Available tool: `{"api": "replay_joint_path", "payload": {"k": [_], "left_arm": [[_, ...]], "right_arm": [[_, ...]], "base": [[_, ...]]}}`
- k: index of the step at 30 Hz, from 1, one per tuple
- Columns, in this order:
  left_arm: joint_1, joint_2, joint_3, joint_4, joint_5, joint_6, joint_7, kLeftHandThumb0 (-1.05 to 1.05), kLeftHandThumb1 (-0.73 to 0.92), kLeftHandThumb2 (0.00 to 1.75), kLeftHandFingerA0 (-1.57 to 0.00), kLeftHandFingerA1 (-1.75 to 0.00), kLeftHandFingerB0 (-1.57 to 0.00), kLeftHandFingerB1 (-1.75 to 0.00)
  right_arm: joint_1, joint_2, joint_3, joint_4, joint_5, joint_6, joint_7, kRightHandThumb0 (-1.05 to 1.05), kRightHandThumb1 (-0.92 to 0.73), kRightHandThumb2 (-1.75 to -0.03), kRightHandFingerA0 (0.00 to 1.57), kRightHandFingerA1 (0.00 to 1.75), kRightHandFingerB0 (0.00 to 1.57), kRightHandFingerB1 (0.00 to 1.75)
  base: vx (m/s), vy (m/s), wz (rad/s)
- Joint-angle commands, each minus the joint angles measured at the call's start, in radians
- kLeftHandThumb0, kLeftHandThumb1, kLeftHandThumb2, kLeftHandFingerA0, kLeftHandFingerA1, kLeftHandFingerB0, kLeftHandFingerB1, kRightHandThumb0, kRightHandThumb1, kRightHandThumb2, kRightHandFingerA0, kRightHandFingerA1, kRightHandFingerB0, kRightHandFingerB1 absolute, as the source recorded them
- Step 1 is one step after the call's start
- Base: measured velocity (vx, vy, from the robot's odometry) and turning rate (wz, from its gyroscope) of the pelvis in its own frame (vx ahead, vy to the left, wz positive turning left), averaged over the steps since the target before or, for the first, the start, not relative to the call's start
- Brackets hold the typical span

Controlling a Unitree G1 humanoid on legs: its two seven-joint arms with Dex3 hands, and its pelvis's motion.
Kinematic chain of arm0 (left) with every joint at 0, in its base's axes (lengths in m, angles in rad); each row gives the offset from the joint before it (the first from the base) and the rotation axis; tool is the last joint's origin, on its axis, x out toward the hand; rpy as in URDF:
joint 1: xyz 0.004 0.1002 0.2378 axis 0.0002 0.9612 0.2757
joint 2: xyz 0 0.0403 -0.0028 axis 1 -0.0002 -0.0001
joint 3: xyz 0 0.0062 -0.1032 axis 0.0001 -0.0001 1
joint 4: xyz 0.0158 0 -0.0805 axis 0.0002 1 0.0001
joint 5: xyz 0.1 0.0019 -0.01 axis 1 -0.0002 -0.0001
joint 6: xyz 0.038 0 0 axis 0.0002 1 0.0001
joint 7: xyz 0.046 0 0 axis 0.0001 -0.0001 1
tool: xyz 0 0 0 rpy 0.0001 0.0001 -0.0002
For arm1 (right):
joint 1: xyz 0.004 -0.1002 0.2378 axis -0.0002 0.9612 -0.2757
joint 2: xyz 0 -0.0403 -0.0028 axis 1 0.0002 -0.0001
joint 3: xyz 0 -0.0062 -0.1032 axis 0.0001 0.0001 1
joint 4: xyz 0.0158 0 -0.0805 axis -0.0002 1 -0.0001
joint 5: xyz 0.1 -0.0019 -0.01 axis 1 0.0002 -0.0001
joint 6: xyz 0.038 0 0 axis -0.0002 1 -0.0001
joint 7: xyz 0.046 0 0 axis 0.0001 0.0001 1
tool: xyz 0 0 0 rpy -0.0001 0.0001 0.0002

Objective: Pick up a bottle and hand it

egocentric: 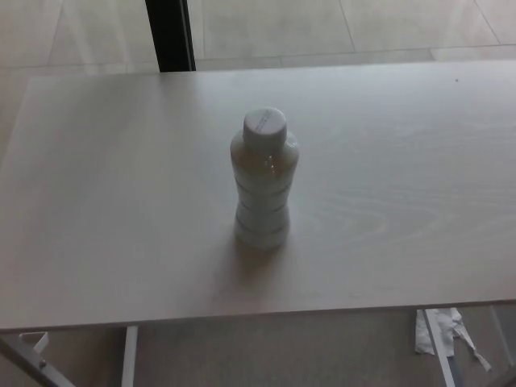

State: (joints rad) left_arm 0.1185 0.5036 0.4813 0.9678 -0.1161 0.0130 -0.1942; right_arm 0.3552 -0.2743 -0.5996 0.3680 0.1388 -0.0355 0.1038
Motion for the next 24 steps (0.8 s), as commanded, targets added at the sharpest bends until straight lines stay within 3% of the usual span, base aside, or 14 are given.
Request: {"api": "replay_joint_path", "payload": {"k": [1, 3, 4, 7, 10, 12, 13, 14, 17, 18, 21, 22, 23, 24], "left_arm": [[-0.025, 0.064, 0.149, -0.022, -0.15, -0.068, -0.045, -0.76, 0.44, 0.79, -0.55, -0.65, -0.24, -0.46], [-0.028, 0.066, 0.194, -0.073, -0.16, -0.042, 0.0, -0.69, 0.43, 0.81, -0.6, -0.68, -0.22, -0.46], [-0.047, 0.075, 0.213, -0.073, -0.163, -0.036, 0.017, -0.77, 0.45, 0.79, -0.88, -0.96, -0.24, -0.44], [-0.067, 0.082, 0.233, -0.144, -0.146, -0.033, 0.054, -0.72, 0.52, 0.57, -0.98, -0.98, -0.25, -0.31], [-0.117, 0.097, 0.234, -0.2, -0.127, -0.016, 0.1, -0.73, 0.42, 0.8, -0.91, -0.86, -0.17, -0.42], [-0.169, 0.109, 0.186, -0.251, -0.086, -0.037, 0.11, -0.91, 0.4, 0.73, -0.38, -0.53, -0.2, -0.39], [-0.201, 0.111, 0.169, -0.269, -0.084, -0.021, 0.112, -0.95, 0.52, 0.59, -0.33, -0.52, -0.2, -0.39], [-0.227, 0.111, 0.151, -0.281, -0.079, -0.012, 0.115, -1.05, 0.53, 0.61, -0.27, -0.84, -0.12, -0.67], [-0.308, 0.101, 0.075, -0.314, -0.055, 0.016, 0.115, -1.05, 0.52, 0.68, -0.24, -1.3, -0.08, -1.11], [-0.355, 0.089, 0.013, -0.322, -0.033, 0.023, 0.088, -1.05, 0.52, 0.7, -0.23, -1.47, -0.18, -1.3], [-0.407, 0.066, -0.048, -0.292, -0.045, -0.006, 0.049, -1.05, 0.52, 0.69, -0.21, -1.62, -0.13, -1.4], [-0.429, 0.046, -0.081, -0.295, -0.051, -0.011, 0.015, -1.04, 0.42, 1.09, -0.16, -1.26, 0.0, -1.07], [-0.443, 0.031, -0.113, -0.299, -0.043, -0.011, 0.002, -1.05, 0.5, 0.71, -0.17, -1.67, -0.08, -1.44], [-0.447, -0.004, -0.168, -0.339, -0.03, -0.006, -0.019, -0.36, -0.15, 0.76, -0.5, -0.88, -0.36, -0.79]], "right_arm": [[0.01, -0.001, -0.1, -0.097, 0.169, 0.034, 0.043, -0.74, -0.61, -0.59, 1.07, 1.15, 0.45, 0.53], [0.013, 0.008, -0.096, -0.117, 0.165, 0.044, 0.047, -0.75, -0.6, -0.59, 1.07, 1.15, 0.45, 0.53], [0.013, 0.012, -0.1, -0.119, 0.179, 0.042, 0.058, -0.75, -0.6, -0.58, 1.15, 1.32, 0.44, 0.53], [0.015, 0.01, -0.097, -0.131, 0.174, 0.053, 0.056, -0.73, -0.45, -0.9, 0.95, 0.97, 0.38, 0.6], [0.021, 0.01, -0.094, -0.144, 0.179, 0.06, 0.053, -0.73, -0.45, -0.9, 1.01, 1.05, 0.38, 0.59], [0.025, 0.013, -0.096, -0.155, 0.201, 0.074, 0.064, -0.75, -0.56, -0.6, 0.82, 0.8, 0.41, 0.53], [0.026, 0.013, -0.094, -0.158, 0.202, 0.076, 0.062, -0.76, -0.46, -0.89, 0.95, 1.07, 0.4, 0.6], [0.027, 0.012, -0.092, -0.158, 0.201, 0.077, 0.06, -0.74, -0.59, -0.58, 0.91, 0.91, 0.41, 0.51], [0.023, 0.0, -0.092, -0.133, 0.197, 0.06, 0.068, -0.75, -0.58, -0.58, 0.91, 0.86, 0.43, 0.52], [0.02, -0.003, -0.093, -0.126, 0.199, 0.058, 0.068, -0.79, -0.47, -0.92, 0.82, 0.84, 0.4, 0.6], [0.026, -0.003, -0.093, -0.14, 0.208, 0.072, 0.072, -0.78, -0.45, -0.88, 0.92, 0.91, 0.39, 0.59], [0.03, -0.003, -0.091, -0.151, 0.211, 0.086, 0.07, -0.76, -0.44, -0.89, 0.89, 0.9, 0.39, 0.59], [0.028, -0.003, -0.091, -0.147, 0.209, 0.084, 0.067, -0.77, -0.45, -0.88, 0.9, 0.9, 0.39, 0.59], [0.033, -0.003, -0.094, -0.154, 0.212, 0.084, 0.066, -0.75, -0.58, -0.58, 0.78, 0.77, 0.42, 0.51]], "base": [[0.0, 0.0, 0.0], [0.0, 0.0, 0.0], [0.0, 0.0, 0.0], [0.0, 0.0, 0.0], [0.0, 0.0, 0.0], [0.0, 0.0, 0.0], [0.0, 0.0, 0.0], [0.0, 0.0, 0.0], [0.0, 0.0, 0.0], [0.0, 0.0, 0.0], [0.0, 0.0, 0.0], [0.0, 0.0, 0.0], [0.0, 0.0, 0.0], [0.0, 0.0, 0.0]]}}
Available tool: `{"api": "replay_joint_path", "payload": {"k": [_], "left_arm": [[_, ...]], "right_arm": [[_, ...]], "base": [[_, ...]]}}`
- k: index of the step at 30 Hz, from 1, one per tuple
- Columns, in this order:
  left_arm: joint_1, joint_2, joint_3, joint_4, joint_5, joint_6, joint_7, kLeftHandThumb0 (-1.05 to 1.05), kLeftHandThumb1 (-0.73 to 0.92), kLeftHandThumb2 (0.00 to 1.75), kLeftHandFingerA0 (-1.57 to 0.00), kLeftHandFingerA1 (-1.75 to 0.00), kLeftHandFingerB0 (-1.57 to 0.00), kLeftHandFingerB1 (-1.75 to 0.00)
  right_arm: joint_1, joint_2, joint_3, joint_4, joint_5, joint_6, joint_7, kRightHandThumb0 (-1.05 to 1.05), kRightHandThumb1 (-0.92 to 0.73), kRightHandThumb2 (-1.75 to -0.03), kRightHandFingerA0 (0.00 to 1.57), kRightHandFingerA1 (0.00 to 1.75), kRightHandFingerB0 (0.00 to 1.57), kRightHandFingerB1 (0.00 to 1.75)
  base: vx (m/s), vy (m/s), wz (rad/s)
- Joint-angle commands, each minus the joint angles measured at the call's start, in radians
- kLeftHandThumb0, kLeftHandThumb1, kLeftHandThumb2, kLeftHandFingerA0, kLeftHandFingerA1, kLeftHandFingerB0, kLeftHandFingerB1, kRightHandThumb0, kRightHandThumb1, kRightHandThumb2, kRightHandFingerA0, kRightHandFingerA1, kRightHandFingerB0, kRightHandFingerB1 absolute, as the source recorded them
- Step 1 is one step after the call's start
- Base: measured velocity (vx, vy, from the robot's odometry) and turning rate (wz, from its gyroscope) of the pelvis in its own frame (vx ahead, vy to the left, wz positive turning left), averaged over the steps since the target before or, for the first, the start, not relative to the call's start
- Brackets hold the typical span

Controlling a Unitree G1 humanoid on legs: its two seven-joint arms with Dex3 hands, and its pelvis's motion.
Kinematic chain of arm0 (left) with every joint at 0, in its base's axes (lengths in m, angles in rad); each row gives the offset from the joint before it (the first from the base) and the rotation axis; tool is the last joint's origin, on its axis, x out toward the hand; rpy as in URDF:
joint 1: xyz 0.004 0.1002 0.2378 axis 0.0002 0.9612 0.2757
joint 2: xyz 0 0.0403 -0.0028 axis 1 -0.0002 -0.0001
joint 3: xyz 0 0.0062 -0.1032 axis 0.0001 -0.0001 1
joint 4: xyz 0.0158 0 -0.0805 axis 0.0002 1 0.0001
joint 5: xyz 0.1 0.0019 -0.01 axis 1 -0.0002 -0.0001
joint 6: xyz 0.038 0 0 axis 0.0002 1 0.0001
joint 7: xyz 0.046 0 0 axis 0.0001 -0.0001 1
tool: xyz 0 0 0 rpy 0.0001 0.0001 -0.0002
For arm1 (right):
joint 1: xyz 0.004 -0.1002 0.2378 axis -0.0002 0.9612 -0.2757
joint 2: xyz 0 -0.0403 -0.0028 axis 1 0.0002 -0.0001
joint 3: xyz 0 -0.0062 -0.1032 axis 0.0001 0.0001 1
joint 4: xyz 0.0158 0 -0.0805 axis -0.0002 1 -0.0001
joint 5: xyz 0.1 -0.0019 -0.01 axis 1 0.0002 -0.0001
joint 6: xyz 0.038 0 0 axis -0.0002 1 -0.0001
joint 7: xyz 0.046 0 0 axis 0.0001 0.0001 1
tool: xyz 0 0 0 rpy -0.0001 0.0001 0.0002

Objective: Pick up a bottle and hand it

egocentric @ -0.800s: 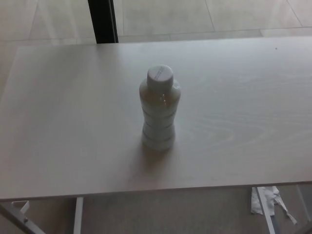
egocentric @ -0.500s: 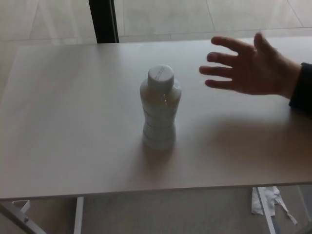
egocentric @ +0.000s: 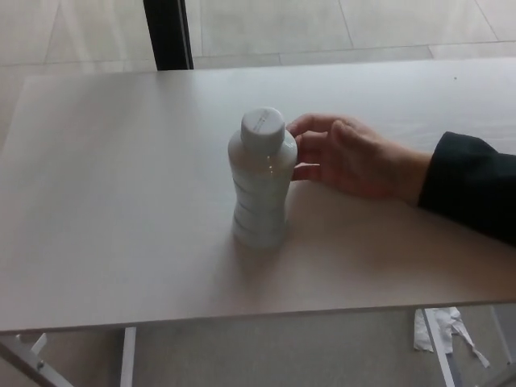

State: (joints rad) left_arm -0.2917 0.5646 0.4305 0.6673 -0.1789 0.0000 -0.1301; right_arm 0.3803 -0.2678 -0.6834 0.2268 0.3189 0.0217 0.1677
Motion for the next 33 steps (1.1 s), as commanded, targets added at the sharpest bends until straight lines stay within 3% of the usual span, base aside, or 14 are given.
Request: {"api": "replay_joint_path", "payload": {"k": [1, 4, 7, 12, 13, 16, 19, 24, 25, 26, 27, 29, 30, 33], "left_arm": [[-0.03, -0.096, -0.153, -0.087, 0.027, 0.026, -0.091, -1.05, 0.44, 0.7, -0.19, -1.53, -0.05, -1.36], [-0.026, -0.15, -0.199, -0.182, -0.004, 0.099, -0.092, -1.05, 0.42, 0.68, -0.18, -1.41, -0.01, -1.28], [-0.016, -0.208, -0.276, -0.279, 0.025, 0.153, -0.078, -1.05, 0.43, 0.65, -0.08, -1.35, -0.07, -1.1], [-0.054, -0.286, -0.419, -0.307, 0.082, 0.198, -0.084, -1.05, 0.28, 0.88, -0.3, -1.28, -0.01, -1.03], [-0.064, -0.294, -0.438, -0.302, 0.088, 0.2, -0.081, -1.05, 0.41, 0.63, -0.14, -1.23, -0.12, -1.07], [-0.085, -0.312, -0.477, -0.286, 0.109, 0.194, -0.074, -1.05, 0.41, 0.63, -0.09, -1.33, -0.1, -1.15], [-0.101, -0.314, -0.509, -0.274, 0.133, 0.183, -0.076, -1.05, 0.43, 0.65, -0.04, -1.35, -0.08, -1.13], [-0.142, -0.325, -0.571, -0.232, 0.159, 0.203, -0.102, -1.05, 0.37, 0.64, 0.0, -1.27, -0.03, -1.09], [-0.147, -0.324, -0.591, -0.213, 0.163, 0.211, -0.127, -0.37, -0.2, 0.7, -0.26, -0.75, -0.16, -0.66], [-0.148, -0.324, -0.594, -0.21, 0.163, 0.212, -0.129, -0.37, -0.2, 0.7, -0.26, -0.75, -0.16, -0.66], [-0.153, -0.323, -0.604, -0.204, 0.165, 0.219, -0.141, -1.05, 0.38, 0.62, 0.0, -1.14, 0.0, -1.03], [-0.161, -0.323, -0.632, -0.182, 0.196, 0.211, -0.134, -1.05, 0.38, 0.62, 0.0, -1.14, 0.0, -0.98], [-0.163, -0.329, -0.639, -0.183, 0.197, 0.223, -0.131, -0.43, 0.01, 0.8, -0.06, -0.79, -0.01, -0.7], [-0.161, -0.33, -0.648, -0.184, 0.204, 0.218, -0.13, -1.05, 0.38, 0.61, 0.0, -1.05, 0.0, -0.91]], "right_arm": [[0.01, -0.017, -0.012, -0.017, 0.031, 0.023, 0.007, -0.78, -0.47, -0.93, 0.83, 0.83, 0.34, 0.58], [-0.005, -0.022, -0.012, -0.008, 0.036, 0.037, 0.001, -0.74, -0.59, -0.57, 0.79, 0.7, 0.42, 0.52], [-0.015, -0.025, -0.001, -0.01, 0.027, 0.059, -0.011, -0.74, -0.44, -0.88, 1.02, 1.06, 0.39, 0.59], [-0.013, -0.018, -0.004, -0.029, 0.035, 0.074, -0.017, -0.74, -0.43, -0.88, 0.97, 0.91, 0.39, 0.59], [-0.013, -0.02, -0.003, -0.028, 0.03, 0.075, -0.018, -0.75, -0.58, -0.58, 1.03, 0.99, 0.43, 0.52], [-0.011, -0.026, 0.004, -0.023, 0.022, 0.069, -0.007, -0.75, -0.45, -0.89, 0.96, 0.93, 0.37, 0.58], [-0.007, -0.024, 0.006, -0.045, 0.023, 0.089, -0.015, -0.77, -0.59, -0.58, 1.03, 0.99, 0.43, 0.5], [-0.002, -0.02, 0.008, -0.071, 0.023, 0.108, -0.023, -0.77, -0.45, -0.88, 1.06, 1.11, 0.38, 0.57], [-0.002, -0.02, 0.008, -0.067, 0.023, 0.106, -0.02, -0.76, -0.44, -0.89, 1.02, 1.05, 0.37, 0.57], [-0.001, -0.02, 0.008, -0.067, 0.023, 0.107, -0.019, -0.76, -0.44, -0.89, 1.02, 1.05, 0.37, 0.57], [0.001, -0.019, 0.007, -0.07, 0.028, 0.107, -0.014, -0.76, -0.59, -0.58, 0.95, 0.89, 0.42, 0.5], [-0.003, -0.015, 0.009, -0.074, 0.028, 0.109, -0.019, -0.73, -0.45, -0.89, 0.97, 0.97, 0.38, 0.58], [-0.007, -0.015, 0.012, -0.069, 0.022, 0.106, -0.024, -0.73, -0.45, -0.89, 0.97, 0.94, 0.39, 0.58], [-0.007, -0.017, 0.018, -0.072, 0.014, 0.111, -0.027, -0.75, -0.45, -0.89, 1.02, 1.07, 0.38, 0.58]], "base": [[0.0, 0.0, 0.0], [0.0, 0.0, 0.0], [0.0, 0.0, 0.0], [0.0, 0.0, 0.0], [0.0, 0.0, 0.0], [0.0, 0.0, 0.0], [0.0, 0.0, 0.0], [0.0, 0.0, 0.0], [0.0, 0.0, 0.0], [0.0, 0.0, 0.0], [0.0, 0.0, 0.0], [0.0, 0.0, 0.0], [0.0, 0.0, 0.0], [0.0, 0.0, 0.0]]}}
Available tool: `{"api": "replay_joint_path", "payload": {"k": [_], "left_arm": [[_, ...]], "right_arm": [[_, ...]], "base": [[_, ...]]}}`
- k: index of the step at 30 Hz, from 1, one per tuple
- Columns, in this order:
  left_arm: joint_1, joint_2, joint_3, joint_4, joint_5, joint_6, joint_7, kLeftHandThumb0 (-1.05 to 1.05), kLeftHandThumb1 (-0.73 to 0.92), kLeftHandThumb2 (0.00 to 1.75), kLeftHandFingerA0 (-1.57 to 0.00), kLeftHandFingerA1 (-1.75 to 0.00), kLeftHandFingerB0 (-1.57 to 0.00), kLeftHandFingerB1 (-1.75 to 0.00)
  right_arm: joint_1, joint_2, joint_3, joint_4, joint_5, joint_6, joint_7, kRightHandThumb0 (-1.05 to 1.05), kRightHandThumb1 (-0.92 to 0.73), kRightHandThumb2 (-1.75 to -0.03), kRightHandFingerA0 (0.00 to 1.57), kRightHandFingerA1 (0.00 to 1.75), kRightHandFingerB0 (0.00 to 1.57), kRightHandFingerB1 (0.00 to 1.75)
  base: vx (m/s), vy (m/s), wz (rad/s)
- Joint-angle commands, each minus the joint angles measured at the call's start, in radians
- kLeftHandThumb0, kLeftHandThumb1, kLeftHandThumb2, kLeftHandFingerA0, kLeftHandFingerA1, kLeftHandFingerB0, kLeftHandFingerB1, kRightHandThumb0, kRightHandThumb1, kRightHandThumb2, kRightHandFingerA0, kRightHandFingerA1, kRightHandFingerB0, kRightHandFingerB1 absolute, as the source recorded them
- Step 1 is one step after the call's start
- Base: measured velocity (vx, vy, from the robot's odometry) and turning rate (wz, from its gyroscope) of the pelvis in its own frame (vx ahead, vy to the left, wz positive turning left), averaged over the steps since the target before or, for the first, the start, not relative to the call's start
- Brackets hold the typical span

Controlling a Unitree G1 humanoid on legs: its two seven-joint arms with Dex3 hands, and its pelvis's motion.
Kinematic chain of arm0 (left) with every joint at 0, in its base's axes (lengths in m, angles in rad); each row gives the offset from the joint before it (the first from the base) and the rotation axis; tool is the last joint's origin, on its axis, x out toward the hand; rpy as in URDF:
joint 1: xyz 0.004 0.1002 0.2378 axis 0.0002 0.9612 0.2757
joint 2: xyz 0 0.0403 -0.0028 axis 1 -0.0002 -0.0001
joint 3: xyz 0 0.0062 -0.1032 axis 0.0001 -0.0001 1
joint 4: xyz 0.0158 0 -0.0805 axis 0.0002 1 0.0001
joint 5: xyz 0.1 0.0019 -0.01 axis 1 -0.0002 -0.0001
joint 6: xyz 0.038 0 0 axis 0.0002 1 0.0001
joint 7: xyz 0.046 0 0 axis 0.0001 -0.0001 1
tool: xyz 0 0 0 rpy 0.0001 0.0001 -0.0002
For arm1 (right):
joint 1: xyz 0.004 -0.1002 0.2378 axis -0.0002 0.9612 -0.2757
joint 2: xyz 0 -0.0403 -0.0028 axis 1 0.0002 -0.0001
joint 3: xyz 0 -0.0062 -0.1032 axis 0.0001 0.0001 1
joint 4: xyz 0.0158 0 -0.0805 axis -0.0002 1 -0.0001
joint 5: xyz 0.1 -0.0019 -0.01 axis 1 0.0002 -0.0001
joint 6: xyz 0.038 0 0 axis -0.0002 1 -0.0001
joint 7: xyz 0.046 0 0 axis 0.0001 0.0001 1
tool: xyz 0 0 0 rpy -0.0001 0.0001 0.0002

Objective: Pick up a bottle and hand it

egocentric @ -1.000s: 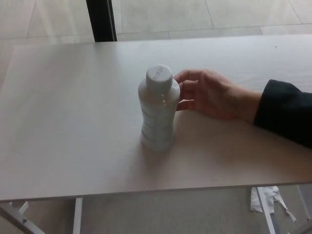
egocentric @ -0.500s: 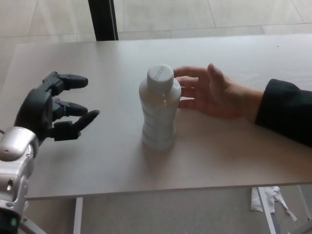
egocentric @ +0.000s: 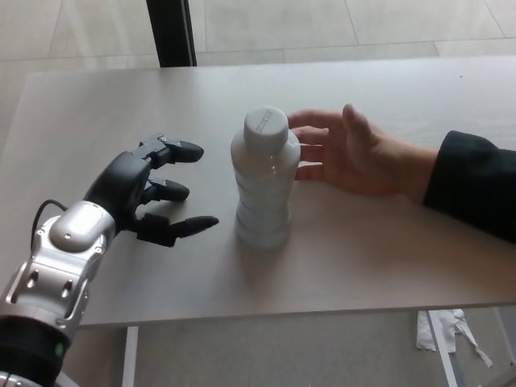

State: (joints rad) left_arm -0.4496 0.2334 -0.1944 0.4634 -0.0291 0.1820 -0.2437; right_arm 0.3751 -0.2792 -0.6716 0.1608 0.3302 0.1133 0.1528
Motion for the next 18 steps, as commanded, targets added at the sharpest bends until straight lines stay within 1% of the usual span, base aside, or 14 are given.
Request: {"api": "replay_joint_path", "payload": {"k": [1, 2, 3, 4, 6, 7, 10, 11, 12, 13, 14, 15, 16, 18], "left_arm": [[-0.005, 0.001, -0.029, 0.021, 0.058, 0.039, -0.022, -1.05, 0.37, 0.6, 0.0, -1.05, 0.0, -0.9], [-0.012, -0.003, -0.031, 0.03, 0.056, 0.036, -0.028, -1.05, 0.36, 0.61, 0.0, -1.15, 0.0, -0.89], [-0.016, -0.005, -0.032, 0.038, 0.054, 0.035, -0.033, -1.05, 0.36, 0.62, 0.0, -1.2, 0.0, -0.91], [-0.025, -0.008, -0.036, 0.051, 0.056, 0.036, -0.04, -1.05, 0.37, 0.63, 0.0, -1.22, 0.0, -0.86], [-0.03, -0.01, -0.037, 0.059, 0.058, 0.035, -0.043, -1.05, 0.37, 0.63, 0.0, -1.22, 0.0, -0.86], [-0.043, -0.025, -0.042, 0.08, 0.06, 0.032, -0.04, -1.05, 0.37, 0.61, 0.0, -1.18, 0.0, -0.85], [-0.057, -0.047, -0.043, 0.097, 0.069, 0.037, -0.025, -1.05, 0.36, 0.61, 0.0, -1.21, 0.0, -0.84], [-0.065, -0.07, -0.041, 0.104, 0.066, 0.049, -0.01, -1.05, 0.35, 0.59, 0.0, -1.14, 0.0, -0.81], [-0.067, -0.087, -0.035, 0.104, 0.062, 0.062, 0.0, -1.05, 0.36, 0.59, 0.0, -1.05, 0.0, -0.79], [-0.071, -0.097, -0.035, 0.102, 0.064, 0.069, 0.004, -1.04, 0.33, 0.8, 0.0, -1.02, -0.18, -0.77], [-0.076, -0.108, -0.041, 0.107, 0.074, 0.068, 0.009, -1.05, 0.37, 0.59, 0.0, -1.04, 0.0, -0.74], [-0.081, -0.117, -0.046, 0.11, 0.081, 0.065, 0.011, -1.05, 0.38, 0.6, 0.0, -1.03, 0.0, -0.74], [-0.082, -0.139, -0.045, 0.114, 0.072, 0.058, 0.007, -1.05, 0.36, 0.58, 0.0, -0.94, 0.0, -0.74], [-0.078, -0.163, -0.032, 0.119, 0.056, 0.049, -0.002, -1.05, 0.36, 0.58, 0.0, -0.94, 0.0, -0.74]], "right_arm": [[-0.003, -0.006, 0.005, -0.004, 0.006, 0.019, -0.01, -0.74, -0.45, -0.89, 1.05, 1.06, 0.38, 0.58], [-0.002, -0.003, 0.004, -0.007, 0.009, 0.02, -0.012, -0.75, -0.6, -0.58, 1.05, 1.07, 0.42, 0.49], [-0.002, -0.003, 0.004, -0.005, 0.01, 0.017, -0.009, -0.75, -0.45, -0.89, 1.05, 1.06, 0.38, 0.57], [-0.002, -0.004, 0.005, -0.004, 0.01, 0.017, -0.009, -0.74, -0.45, -0.89, 1.0, 0.99, 0.39, 0.59], [-0.002, -0.004, 0.005, -0.005, 0.009, 0.018, -0.009, -0.74, -0.45, -0.89, 1.0, 0.99, 0.39, 0.59], [-0.004, -0.004, 0.006, -0.005, 0.011, 0.028, -0.012, -0.77, -0.44, -0.89, 0.96, 0.92, 0.37, 0.57], [-0.006, -0.005, 0.005, -0.005, 0.012, 0.037, -0.014, -0.81, -0.46, -0.88, 0.91, 0.9, 0.41, 0.59], [-0.003, -0.001, 0.006, -0.016, 0.013, 0.04, -0.015, -0.77, -0.44, -0.88, 1.02, 1.13, 0.4, 0.59], [-0.001, 0.007, 0.01, -0.024, 0.01, 0.04, -0.021, -0.78, -0.59, -0.58, 0.98, 1.13, 0.43, 0.52], [-0.002, 0.012, 0.012, -0.027, 0.009, 0.036, -0.022, -0.79, -0.44, -0.88, 1.05, 1.08, 0.41, 0.59], [-0.002, 0.015, 0.01, -0.032, 0.016, 0.038, -0.022, -0.78, -0.44, -0.88, 1.06, 1.08, 0.41, 0.59], [-0.001, 0.015, 0.009, -0.033, 0.017, 0.037, -0.02, -0.78, -0.46, -0.9, 0.9, 0.93, 0.37, 0.58], [-0.004, 0.011, 0.01, -0.024, 0.01, 0.026, -0.017, -0.75, -0.45, -0.89, 1.03, 1.07, 0.39, 0.58], [-0.01, 0.008, 0.013, -0.013, 0.002, 0.018, -0.019, -0.75, -0.45, -0.89, 1.03, 1.07, 0.39, 0.58]], "base": [[0.0, 0.0, 0.0], [0.0, 0.0, 0.0], [0.0, 0.0, 0.0], [0.0, 0.0, 0.0], [0.0, 0.0, 0.0], [0.0, 0.0, 0.0], [0.0, 0.0, 0.0], [0.0, 0.0, 0.0], [0.0, 0.0, 0.0], [0.0, 0.0, 0.0], [0.0, 0.0, 0.0], [0.0, 0.0, 0.0], [0.0, 0.0, 0.0], [0.0, 0.0, 0.0]]}}
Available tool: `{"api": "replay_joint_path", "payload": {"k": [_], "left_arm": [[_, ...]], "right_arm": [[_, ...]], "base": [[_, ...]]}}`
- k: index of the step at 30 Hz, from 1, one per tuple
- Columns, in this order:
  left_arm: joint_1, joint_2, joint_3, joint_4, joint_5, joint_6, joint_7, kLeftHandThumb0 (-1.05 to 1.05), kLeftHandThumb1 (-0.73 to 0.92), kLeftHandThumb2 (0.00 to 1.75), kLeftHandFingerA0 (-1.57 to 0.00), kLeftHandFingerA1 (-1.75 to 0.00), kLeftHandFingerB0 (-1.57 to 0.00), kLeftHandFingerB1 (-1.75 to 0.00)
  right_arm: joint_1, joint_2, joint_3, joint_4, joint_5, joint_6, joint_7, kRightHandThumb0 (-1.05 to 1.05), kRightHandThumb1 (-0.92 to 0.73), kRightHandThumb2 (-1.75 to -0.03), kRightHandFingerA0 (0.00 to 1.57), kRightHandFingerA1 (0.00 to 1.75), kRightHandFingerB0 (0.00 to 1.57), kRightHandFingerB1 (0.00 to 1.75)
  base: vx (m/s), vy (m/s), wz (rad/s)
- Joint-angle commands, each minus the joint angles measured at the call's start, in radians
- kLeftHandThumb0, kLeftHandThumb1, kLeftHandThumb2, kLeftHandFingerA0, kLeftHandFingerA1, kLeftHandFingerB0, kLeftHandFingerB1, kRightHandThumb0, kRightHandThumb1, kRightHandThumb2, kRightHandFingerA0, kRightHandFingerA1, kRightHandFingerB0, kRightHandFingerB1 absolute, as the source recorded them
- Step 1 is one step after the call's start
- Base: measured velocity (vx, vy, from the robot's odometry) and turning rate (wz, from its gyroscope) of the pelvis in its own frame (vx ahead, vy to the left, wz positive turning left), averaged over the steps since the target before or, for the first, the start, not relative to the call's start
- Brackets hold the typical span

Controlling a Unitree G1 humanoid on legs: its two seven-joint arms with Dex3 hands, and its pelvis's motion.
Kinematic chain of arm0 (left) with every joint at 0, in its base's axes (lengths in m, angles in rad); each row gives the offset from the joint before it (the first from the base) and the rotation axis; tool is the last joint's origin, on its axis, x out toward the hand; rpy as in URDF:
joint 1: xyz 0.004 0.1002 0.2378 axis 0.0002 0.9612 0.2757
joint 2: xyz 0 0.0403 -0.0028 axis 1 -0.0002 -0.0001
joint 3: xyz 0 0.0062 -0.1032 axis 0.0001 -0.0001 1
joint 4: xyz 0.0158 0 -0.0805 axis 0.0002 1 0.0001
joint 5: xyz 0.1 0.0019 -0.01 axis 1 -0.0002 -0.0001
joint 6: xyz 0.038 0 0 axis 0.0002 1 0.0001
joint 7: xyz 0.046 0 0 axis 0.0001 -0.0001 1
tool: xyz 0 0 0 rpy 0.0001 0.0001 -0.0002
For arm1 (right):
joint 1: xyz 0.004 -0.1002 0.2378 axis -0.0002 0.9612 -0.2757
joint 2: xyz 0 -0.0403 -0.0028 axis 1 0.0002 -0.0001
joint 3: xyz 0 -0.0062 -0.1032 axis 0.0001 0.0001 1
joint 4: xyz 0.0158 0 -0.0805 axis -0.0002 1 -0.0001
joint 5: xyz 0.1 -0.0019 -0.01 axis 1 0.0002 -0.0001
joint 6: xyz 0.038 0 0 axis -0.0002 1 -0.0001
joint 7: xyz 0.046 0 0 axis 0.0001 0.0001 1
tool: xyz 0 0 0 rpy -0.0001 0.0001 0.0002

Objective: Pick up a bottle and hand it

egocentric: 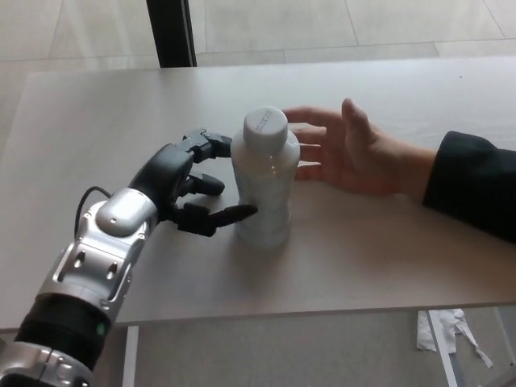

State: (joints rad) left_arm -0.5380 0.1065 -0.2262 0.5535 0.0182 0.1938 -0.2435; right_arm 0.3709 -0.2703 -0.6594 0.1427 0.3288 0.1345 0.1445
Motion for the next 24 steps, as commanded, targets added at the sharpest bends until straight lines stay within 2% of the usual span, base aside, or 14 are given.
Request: {"api": "replay_joint_path", "payload": {"k": [1, 3, 7, 12, 13, 15, 16, 17, 18, 19, 20, 21, 22, 24], "left_arm": [[0.041, -0.076, -0.013, 0.03, -0.001, 0.015, -0.017, -1.05, 0.34, 0.57, 0.0, -0.97, 0.0, -0.76], [0.056, -0.075, -0.028, 0.026, 0.02, -0.015, -0.024, -1.05, 0.37, 0.58, 0.0, -0.98, 0.0, -0.72], [0.113, -0.103, -0.081, 0.041, 0.046, -0.101, -0.03, -1.05, 0.37, 0.58, 0.0, -0.96, 0.0, -0.65], [0.148, -0.109, -0.117, 0.034, 0.068, -0.152, -0.01, -1.05, 0.4, 0.57, 0.0, -0.98, 0.0, -0.54], [0.152, -0.109, -0.127, 0.022, 0.076, -0.148, 0.0, -1.05, 0.39, 0.56, 0.0, -1.02, 0.0, -0.52], [0.164, -0.114, -0.152, 0.006, 0.116, -0.147, 0.055, -1.05, 0.38, 0.6, 0.0, -1.18, 0.0, -0.5], [0.173, -0.119, -0.16, -0.004, 0.137, -0.141, 0.097, -1.05, 0.39, 0.59, 0.0, -1.21, 0.0, -0.27], [0.186, -0.132, -0.163, -0.019, 0.161, -0.129, 0.159, -1.05, 0.41, 0.55, 0.0, -1.34, 0.0, -0.38], [0.216, -0.178, -0.151, -0.002, 0.21, -0.189, 0.337, -1.05, 0.43, 0.89, -0.37, -1.16, 0.0, -0.51], [0.226, -0.204, -0.141, 0.004, 0.221, -0.198, 0.407, -1.01, 0.51, 0.51, -0.67, -1.14, 0.0, -0.2], [0.23, -0.214, -0.137, 0.006, 0.224, -0.199, 0.429, -1.01, 0.51, 0.51, -0.67, -1.14, 0.0, -0.2], [0.231, -0.224, -0.133, 0.018, 0.227, -0.215, 0.455, -0.91, 0.6, 0.55, -1.02, -1.04, 0.0, -0.18], [0.231, -0.253, -0.119, 0.042, 0.233, -0.238, 0.529, -0.89, 0.49, 1.0, -1.26, -1.07, 0.0, -0.54], [0.226, -0.287, -0.109, 0.058, 0.254, -0.254, 0.626, -0.68, 0.63, 1.12, -1.57, -1.3, 0.0, -0.58]], "right_arm": [[-0.006, -0.003, 0.003, -0.002, 0.007, 0.002, -0.005, -0.77, -0.45, -0.93, 1.11, 1.2, 0.41, 0.6], [-0.005, -0.005, 0.005, -0.007, 0.009, 0.002, 0.0, -0.78, -0.6, -0.58, 1.04, 1.16, 0.42, 0.51], [-0.012, -0.005, 0.0, -0.007, 0.023, -0.005, 0.011, -0.82, -0.46, -0.93, 1.13, 1.2, 0.35, 0.57], [-0.026, -0.01, -0.001, 0.008, 0.026, 0.0, 0.015, -0.78, -0.58, -0.58, 0.85, 0.94, 0.43, 0.51], [-0.025, -0.008, 0.002, 0.002, 0.022, -0.002, 0.012, -0.83, -0.46, -0.88, 0.89, 1.06, 0.41, 0.59], [-0.022, -0.007, 0.005, -0.002, 0.013, -0.014, 0.009, -0.79, -0.59, -0.58, 0.99, 1.26, 0.42, 0.51], [-0.021, -0.004, 0.004, -0.016, 0.02, 0.002, 0.003, -0.77, -0.44, -0.93, 1.09, 1.21, 0.34, 0.57], [-0.024, -0.004, 0.003, -0.008, 0.016, -0.007, 0.003, -0.81, -0.58, -0.58, 1.08, 1.41, 0.42, 0.51], [-0.025, -0.006, 0.003, -0.005, 0.013, -0.015, 0.003, -0.83, -0.56, -0.62, 1.09, 1.28, 0.39, 0.51], [-0.026, -0.004, 0.002, -0.009, 0.014, -0.01, -0.002, -0.79, -0.44, -0.89, 1.02, 1.06, 0.37, 0.58], [-0.027, -0.003, 0.001, -0.01, 0.014, -0.008, -0.005, -0.79, -0.44, -0.89, 1.02, 1.06, 0.37, 0.58], [-0.028, -0.004, 0.001, -0.008, 0.012, -0.007, -0.008, -0.79, -0.46, -0.9, 0.97, 1.0, 0.38, 0.58], [-0.034, -0.003, 0.0, -0.001, 0.014, -0.007, -0.01, -0.75, -0.45, -0.89, 0.95, 0.98, 0.37, 0.58], [-0.033, -0.003, 0.001, -0.005, 0.014, -0.004, -0.012, -0.75, -0.46, -0.89, 0.89, 0.9, 0.38, 0.59]], "base": [[0.0, 0.0, 0.0], [0.0, 0.0, 0.0], [0.0, 0.0, 0.0], [0.0, 0.0, 0.0], [0.0, 0.0, 0.0], [0.0, 0.0, 0.0], [0.0, 0.0, 0.0], [0.0, 0.0, 0.0], [0.0, 0.0, 0.0], [0.0, 0.0, 0.0], [0.0, 0.0, 0.0], [0.0, 0.0, 0.0], [0.0, 0.0, 0.0], [0.0, 0.0, 0.0]]}}
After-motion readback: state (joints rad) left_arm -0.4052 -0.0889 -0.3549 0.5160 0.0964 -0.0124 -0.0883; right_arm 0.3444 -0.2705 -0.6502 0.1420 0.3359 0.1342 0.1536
